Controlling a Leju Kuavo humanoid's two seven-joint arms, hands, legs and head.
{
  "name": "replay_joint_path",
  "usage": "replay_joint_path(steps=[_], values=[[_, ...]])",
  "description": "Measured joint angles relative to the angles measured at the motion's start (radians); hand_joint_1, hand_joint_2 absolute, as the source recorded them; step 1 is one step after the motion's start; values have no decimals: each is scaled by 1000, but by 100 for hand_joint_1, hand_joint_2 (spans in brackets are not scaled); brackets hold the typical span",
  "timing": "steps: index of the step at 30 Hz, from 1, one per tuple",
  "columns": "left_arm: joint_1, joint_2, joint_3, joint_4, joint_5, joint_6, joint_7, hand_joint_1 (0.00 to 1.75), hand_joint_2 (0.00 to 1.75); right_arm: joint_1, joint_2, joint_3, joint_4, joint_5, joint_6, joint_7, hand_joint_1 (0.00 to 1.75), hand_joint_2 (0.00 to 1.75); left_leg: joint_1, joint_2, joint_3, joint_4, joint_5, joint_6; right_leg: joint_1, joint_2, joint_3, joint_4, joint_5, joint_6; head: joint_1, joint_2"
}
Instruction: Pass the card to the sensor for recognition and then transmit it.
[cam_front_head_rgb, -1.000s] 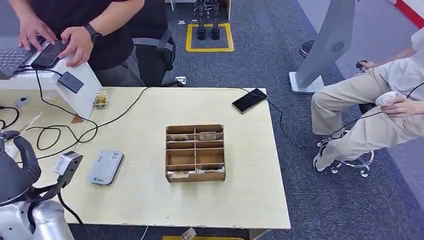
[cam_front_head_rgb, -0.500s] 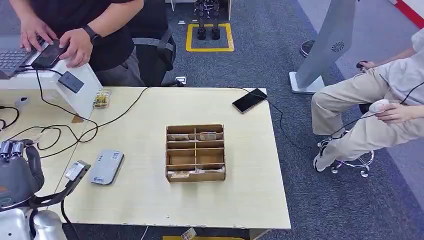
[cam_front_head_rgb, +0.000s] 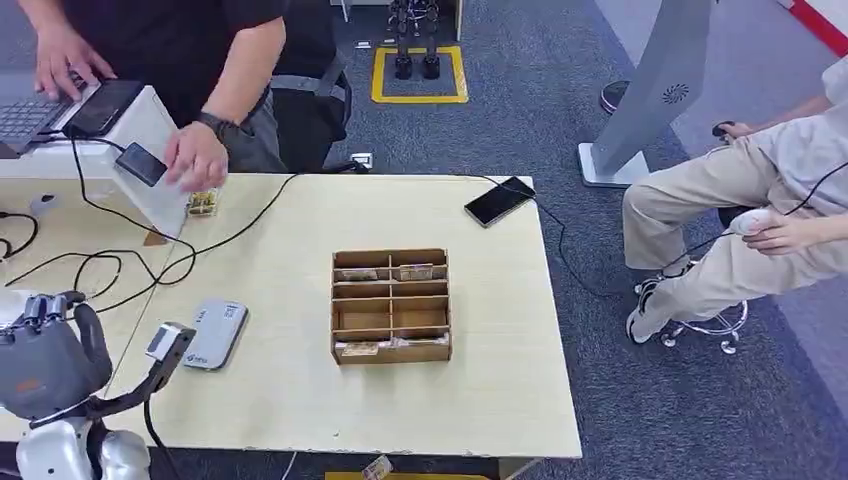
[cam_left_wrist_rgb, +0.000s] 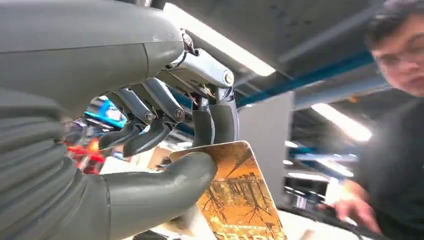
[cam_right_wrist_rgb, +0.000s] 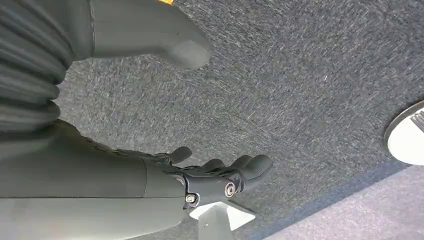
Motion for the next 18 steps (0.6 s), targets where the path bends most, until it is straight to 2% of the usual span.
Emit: replay_joint_path(steps=[3,6,15,18], values=[[20,7,-36,11,0,0,55,175,175,1,0,0,0,-2,0,0,0,175,0,0,0,0,0,0,0,0,0,0,0,0,0,0],[36,12,-69,22,0,0,85,175,175,1,0,0,0,-4,0,0,0,175,0,0,0,0,0,0,0,0,0,0,0,0,0,0],[55,17,-111,42,0,0,94,175,175,1,0,0,0,-7,0,0,0,175,0,0,0,0,0,0,0,0,0,0,0,0,0,0],[62,19,-129,49,-1,0,123,175,175,1,0,0,0,-7,0,-2,0,175,0,0,0,0,0,0,0,0,0,0,0,0,0,0]])
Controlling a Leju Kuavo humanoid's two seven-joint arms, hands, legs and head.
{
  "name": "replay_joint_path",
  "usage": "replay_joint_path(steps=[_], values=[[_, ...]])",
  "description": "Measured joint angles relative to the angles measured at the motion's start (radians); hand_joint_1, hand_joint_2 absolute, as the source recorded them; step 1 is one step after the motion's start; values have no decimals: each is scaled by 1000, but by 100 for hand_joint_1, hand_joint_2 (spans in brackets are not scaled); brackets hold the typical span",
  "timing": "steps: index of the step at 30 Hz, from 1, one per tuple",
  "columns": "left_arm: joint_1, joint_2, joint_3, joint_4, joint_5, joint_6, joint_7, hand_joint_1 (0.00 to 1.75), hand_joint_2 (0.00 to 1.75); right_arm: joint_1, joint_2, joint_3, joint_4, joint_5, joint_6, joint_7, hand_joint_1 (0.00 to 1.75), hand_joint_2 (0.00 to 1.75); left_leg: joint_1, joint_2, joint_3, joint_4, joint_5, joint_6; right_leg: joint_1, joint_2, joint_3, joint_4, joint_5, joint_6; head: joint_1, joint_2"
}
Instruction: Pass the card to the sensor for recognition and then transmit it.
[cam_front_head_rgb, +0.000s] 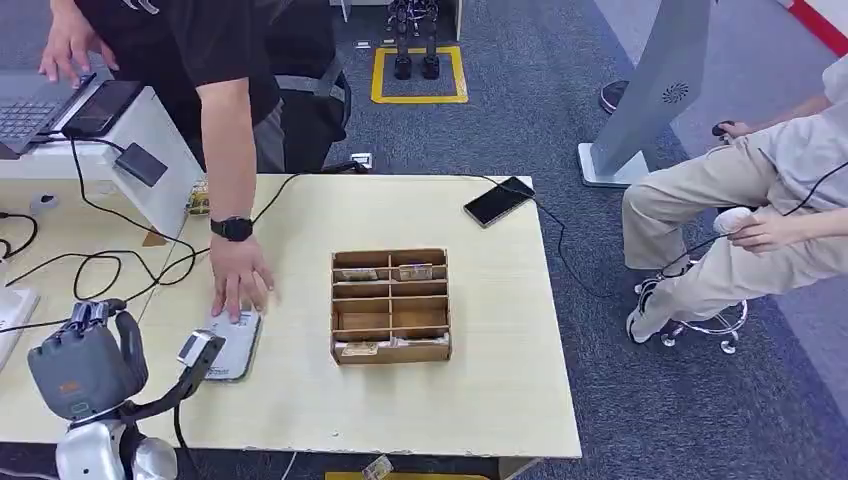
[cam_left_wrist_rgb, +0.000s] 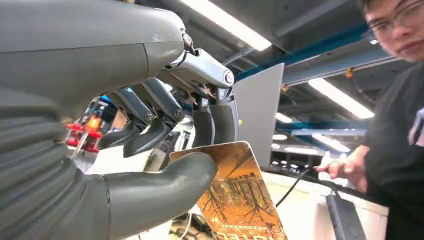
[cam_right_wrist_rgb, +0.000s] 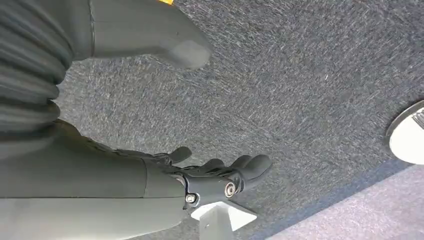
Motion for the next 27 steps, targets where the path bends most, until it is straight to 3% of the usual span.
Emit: replay_joint_path(steps=[5,9,14,19,27], values=[[8,15,-39,24,-1,0,66,175,175,0,0,0,0,0,0,-5,0,175,0,0,0,0,0,0,0,0,0,0,0,0,0,0],[21,38,-87,42,-2,0,155,175,175,0,0,0,0,-3,0,-8,0,175,0,0,0,0,0,0,0,0,0,0,0,0,0,0],[29,134,-214,84,-3,0,342,175,175,0,0,0,1,-3,0,-12,0,175,0,0,0,0,0,0,0,0,0,0,0,0,0,0],[33,200,-298,115,-3,0,402,175,175,0,0,0,3,-2,0,-13,0,175,0,0,0,0,0,0,0,0,0,0,0,0,0,0],[16,300,-484,186,-3,0,617,175,175,-2,0,0,8,4,0,-13,0,175,0,0,0,0,0,0,0,0,0,0,0,0,1,0]])
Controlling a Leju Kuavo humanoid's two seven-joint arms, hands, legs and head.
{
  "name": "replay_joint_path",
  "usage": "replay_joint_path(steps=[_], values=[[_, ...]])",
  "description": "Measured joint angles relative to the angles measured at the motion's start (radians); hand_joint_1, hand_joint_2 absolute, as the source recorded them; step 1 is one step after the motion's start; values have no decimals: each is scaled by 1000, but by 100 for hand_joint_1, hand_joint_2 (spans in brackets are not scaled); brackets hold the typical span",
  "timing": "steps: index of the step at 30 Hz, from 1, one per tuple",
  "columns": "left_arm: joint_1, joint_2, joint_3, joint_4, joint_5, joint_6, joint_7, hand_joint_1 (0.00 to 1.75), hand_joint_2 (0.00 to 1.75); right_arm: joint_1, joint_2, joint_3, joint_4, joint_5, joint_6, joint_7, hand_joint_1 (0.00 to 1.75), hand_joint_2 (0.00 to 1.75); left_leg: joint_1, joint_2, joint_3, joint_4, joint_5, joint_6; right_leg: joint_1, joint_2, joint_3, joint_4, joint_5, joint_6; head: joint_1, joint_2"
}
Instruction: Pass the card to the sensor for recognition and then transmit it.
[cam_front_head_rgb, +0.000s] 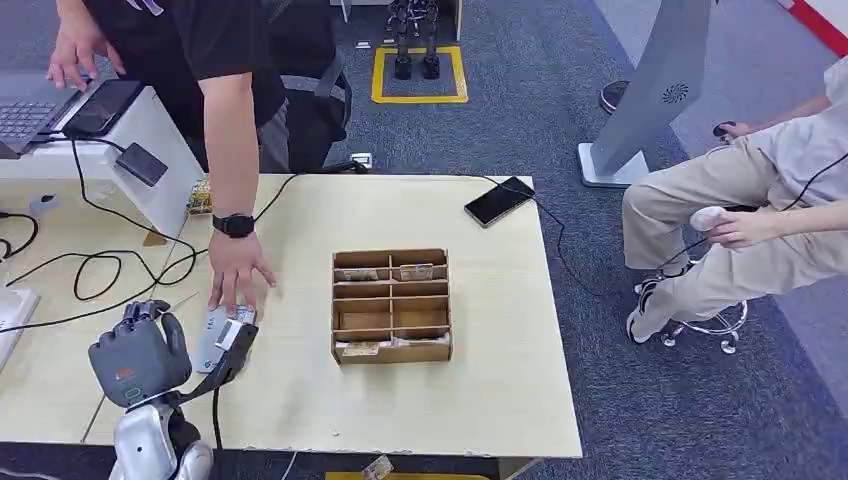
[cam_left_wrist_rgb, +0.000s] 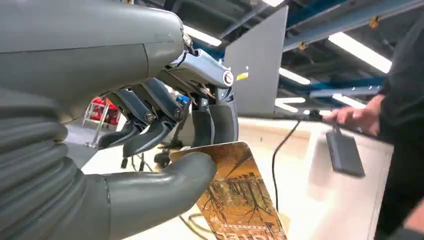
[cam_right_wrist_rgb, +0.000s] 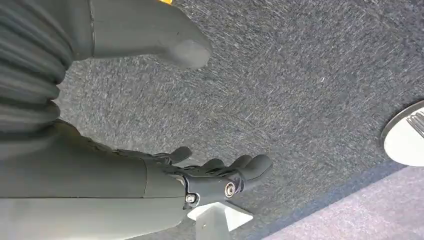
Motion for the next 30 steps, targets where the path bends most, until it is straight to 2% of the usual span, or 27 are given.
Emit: replay_joint_path(steps=[4,8,11,13,15,17,21,27,30], values=[[-21,36,-106,50,0,0,90,175,175,0,0,0,3,-8,0,0,0,175,0,0,0,0,0,0,0,0,0,0,0,0,0,0],[-32,52,-174,99,0,0,114,175,175,0,0,0,5,-10,0,0,0,175,0,0,0,0,0,0,0,0,0,0,0,0,0,0],[-33,48,-185,124,0,0,59,175,175,0,0,0,8,-8,0,0,0,175,0,0,0,0,0,0,0,0,0,0,0,0,0,0],[-33,35,-178,135,0,1,-8,175,175,0,0,0,9,-8,0,0,0,175,0,0,0,0,0,0,0,0,0,0,0,0,0,0],[-36,12,-148,141,0,1,-89,175,175,0,0,0,11,-8,0,0,0,175,0,0,0,0,0,0,0,0,0,0,0,0,0,0],[-43,-10,-120,148,0,1,-129,175,175,-1,0,1,13,-8,0,0,0,175,0,0,-1,0,0,0,0,0,0,0,0,0,0,0],[-52,-37,-87,160,0,1,-141,175,175,-1,0,2,18,-8,0,0,0,175,0,0,0,0,0,0,0,0,0,0,0,0,0,0],[-54,-54,-62,169,0,2,-143,175,175,-1,-1,2,21,-8,0,0,0,175,0,0,0,0,0,0,0,0,0,0,0,0,0,0],[-59,-63,-51,174,0,2,-172,175,175,-1,-3,4,23,-17,0,0,0,175,0,0,-1,0,0,0,0,0,-1,0,0,0,0,0]])
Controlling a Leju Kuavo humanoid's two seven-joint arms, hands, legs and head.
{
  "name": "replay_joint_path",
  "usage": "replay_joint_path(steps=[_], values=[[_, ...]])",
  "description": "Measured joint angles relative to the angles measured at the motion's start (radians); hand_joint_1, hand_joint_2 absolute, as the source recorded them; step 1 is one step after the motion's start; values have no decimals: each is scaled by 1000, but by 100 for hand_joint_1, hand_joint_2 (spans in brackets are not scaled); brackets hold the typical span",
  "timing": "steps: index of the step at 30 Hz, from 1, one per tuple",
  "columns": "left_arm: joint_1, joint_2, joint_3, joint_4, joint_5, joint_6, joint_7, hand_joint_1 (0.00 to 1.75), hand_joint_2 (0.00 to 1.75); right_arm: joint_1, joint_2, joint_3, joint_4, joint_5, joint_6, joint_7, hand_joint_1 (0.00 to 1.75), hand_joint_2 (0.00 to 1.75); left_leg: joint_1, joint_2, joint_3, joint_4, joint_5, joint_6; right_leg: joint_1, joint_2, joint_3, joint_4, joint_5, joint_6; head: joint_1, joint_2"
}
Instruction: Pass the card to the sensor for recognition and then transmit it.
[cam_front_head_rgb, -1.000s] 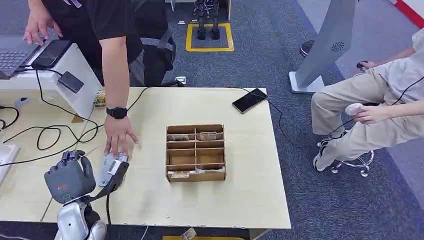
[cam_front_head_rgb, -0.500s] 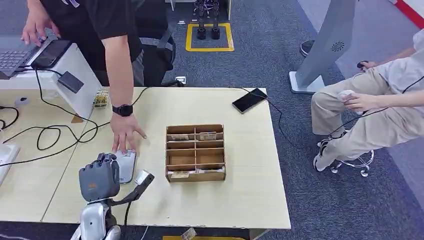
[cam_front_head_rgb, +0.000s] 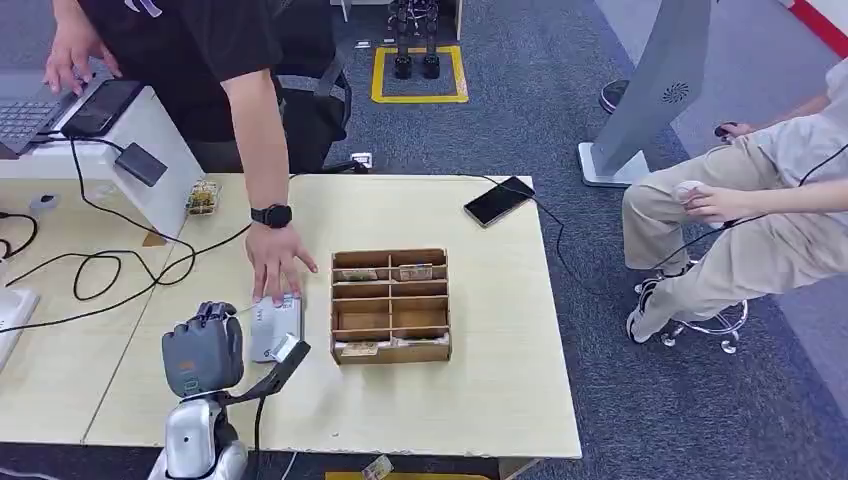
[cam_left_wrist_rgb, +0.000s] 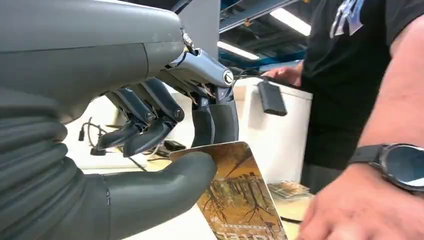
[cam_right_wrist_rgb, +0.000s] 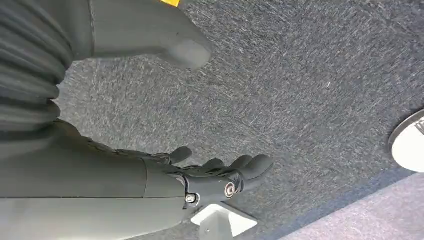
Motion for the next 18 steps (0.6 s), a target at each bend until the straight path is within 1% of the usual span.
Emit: replay_joint_path(steps=[2,5,10,13,15,18], values=[[-8,-10,13,3,0,0,-20,175,175,0,0,3,1,-6,0,0,0,175,0,0,0,0,0,0,0,0,0,0,0,0,0,0],[-24,-24,26,8,0,0,-34,175,175,0,-1,6,5,-13,0,0,0,175,0,0,0,0,0,0,0,0,0,0,0,0,0,0],[-40,-31,29,31,0,0,-15,175,175,0,-1,13,10,-22,0,0,0,175,0,0,0,0,0,0,0,0,0,0,0,0,0,0],[-42,-31,29,52,0,0,-18,175,175,0,-1,17,14,-31,0,0,0,175,0,0,0,0,0,0,0,0,0,0,0,0,0,0],[-42,-32,29,72,0,0,-49,175,175,1,-1,25,16,-40,0,0,0,175,0,0,0,0,0,0,0,0,0,0,0,0,0,0],[-43,-34,29,103,2,0,-111,175,175,1,-3,36,21,-56,0,0,0,175,0,0,0,0,0,0,0,0,0,0,0,0,0,0]])
